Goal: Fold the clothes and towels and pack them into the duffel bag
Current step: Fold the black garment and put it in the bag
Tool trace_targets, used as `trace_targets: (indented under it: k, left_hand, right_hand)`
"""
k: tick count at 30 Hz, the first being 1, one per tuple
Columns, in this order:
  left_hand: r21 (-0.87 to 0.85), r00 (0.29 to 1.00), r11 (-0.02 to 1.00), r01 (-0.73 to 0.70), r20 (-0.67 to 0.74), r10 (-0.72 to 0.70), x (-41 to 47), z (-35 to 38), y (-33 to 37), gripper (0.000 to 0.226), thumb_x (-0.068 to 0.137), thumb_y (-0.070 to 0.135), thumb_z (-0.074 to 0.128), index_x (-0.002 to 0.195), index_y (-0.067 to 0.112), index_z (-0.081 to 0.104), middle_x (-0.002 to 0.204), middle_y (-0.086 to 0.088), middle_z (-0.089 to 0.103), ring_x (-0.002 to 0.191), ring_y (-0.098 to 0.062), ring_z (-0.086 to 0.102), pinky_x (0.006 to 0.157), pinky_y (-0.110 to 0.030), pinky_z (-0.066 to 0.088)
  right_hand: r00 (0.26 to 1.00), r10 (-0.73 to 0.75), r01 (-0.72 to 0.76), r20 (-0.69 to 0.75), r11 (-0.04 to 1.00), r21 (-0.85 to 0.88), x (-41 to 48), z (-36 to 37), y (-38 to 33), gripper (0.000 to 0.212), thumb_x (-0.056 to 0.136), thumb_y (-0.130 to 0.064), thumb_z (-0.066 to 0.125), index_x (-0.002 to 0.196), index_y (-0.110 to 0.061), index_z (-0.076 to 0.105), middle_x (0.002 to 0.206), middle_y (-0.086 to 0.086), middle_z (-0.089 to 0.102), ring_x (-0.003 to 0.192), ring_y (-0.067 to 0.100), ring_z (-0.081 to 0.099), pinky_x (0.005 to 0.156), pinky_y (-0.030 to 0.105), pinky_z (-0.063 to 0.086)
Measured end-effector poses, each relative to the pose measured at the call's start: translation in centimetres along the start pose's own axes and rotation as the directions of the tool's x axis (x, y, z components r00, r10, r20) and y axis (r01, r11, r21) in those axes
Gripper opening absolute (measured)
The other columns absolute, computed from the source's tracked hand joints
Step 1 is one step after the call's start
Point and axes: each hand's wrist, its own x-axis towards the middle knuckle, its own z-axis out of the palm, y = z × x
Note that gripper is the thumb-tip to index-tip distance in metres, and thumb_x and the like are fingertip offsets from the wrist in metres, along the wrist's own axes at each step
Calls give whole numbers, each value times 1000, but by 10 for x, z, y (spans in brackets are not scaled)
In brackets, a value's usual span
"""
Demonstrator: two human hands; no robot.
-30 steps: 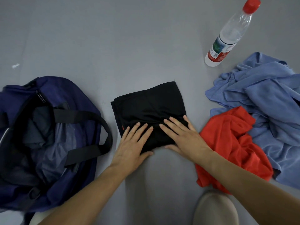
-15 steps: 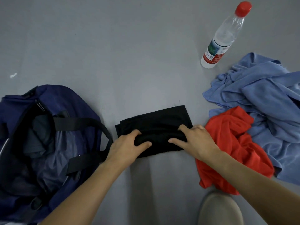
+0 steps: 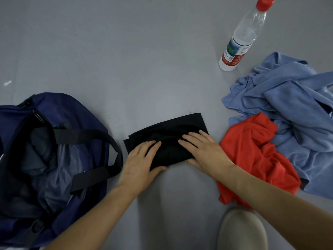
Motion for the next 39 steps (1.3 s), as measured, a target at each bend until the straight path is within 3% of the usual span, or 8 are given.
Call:
trace_targets:
  k: [4, 9, 12, 16, 19, 21, 25, 39]
  left_hand:
    - [-201, 986, 966, 161, 80, -147, 13, -29, 2, 55, 92, 60, 53, 140, 35, 46, 127, 8, 60, 120, -14, 52, 98, -34, 46]
    - [6, 988, 999, 31, 150, -32, 19, -32, 2, 80, 74, 90, 43, 130, 33, 54, 120, 13, 60, 109, -14, 56, 93, -36, 47]
    - [2, 962, 982, 189, 199, -186, 33, -39, 2, 66, 75, 88, 41, 111, 38, 64, 98, 11, 69, 92, -17, 63, 78, -35, 51]
    - [93, 940, 940, 329, 64, -335, 53, -39, 11, 54, 79, 80, 52, 106, 34, 66, 102, 5, 70, 100, -24, 62, 90, -39, 45]
    - [148, 979, 982, 121, -181, -93, 51, -24, 27, 37, 90, 51, 63, 118, 29, 64, 120, 2, 64, 120, -26, 54, 112, -48, 30]
    - [152, 972, 984, -94, -200, 124, 35, -5, 29, 45, 94, 44, 60, 134, 22, 58, 133, -3, 58, 132, -28, 47, 118, -52, 25]
    - [147, 991, 980, -134, 41, 129, 20, 12, 12, 94, 86, 72, 52, 159, 24, 19, 161, -6, 25, 151, -30, 18, 123, -53, 14]
    - [243, 975, 952, -185, -79, 210, 34, 10, 17, 68, 80, 34, 76, 140, 14, 52, 122, -8, 61, 114, -31, 57, 108, -48, 42]
  right_hand:
    - [997, 58, -66, 42, 969, 238, 14, -17, 6, 58, 84, -59, 48, 125, -23, 68, 121, -4, 64, 112, 21, 57, 98, 39, 48]
    - [926, 190, -312, 326, 871, 380, 22, -31, 6, 56, 78, -80, 43, 91, -32, 69, 94, -6, 64, 92, 17, 61, 80, 32, 45]
    - [858, 264, -439, 441, 822, 362, 30, -34, 11, 54, 79, -82, 46, 72, -30, 56, 83, -2, 66, 82, 23, 61, 73, 34, 47]
    - [954, 263, -271, 146, 962, 34, 35, -32, 0, 46, 90, -65, 48, 107, -25, 62, 98, 4, 67, 93, 30, 61, 78, 40, 48]
    - [988, 150, -151, -23, 988, -23, 25, -21, -5, 49, 93, -55, 42, 126, -21, 58, 118, 3, 61, 103, 29, 58, 82, 43, 49]
    - [992, 128, -128, -6, 992, -11, 13, -9, -3, 52, 96, -54, 38, 131, -21, 56, 125, 3, 58, 108, 29, 57, 84, 43, 48]
    - [983, 176, -174, 60, 984, -25, 3, 0, -3, 58, 101, -54, 30, 148, -23, 45, 153, 8, 42, 141, 33, 38, 109, 51, 37]
    - [982, 66, -65, 175, 998, -13, -9, 1, 1, 78, 93, -61, 46, 158, -25, 22, 158, 10, 35, 149, 32, 25, 119, 54, 26]
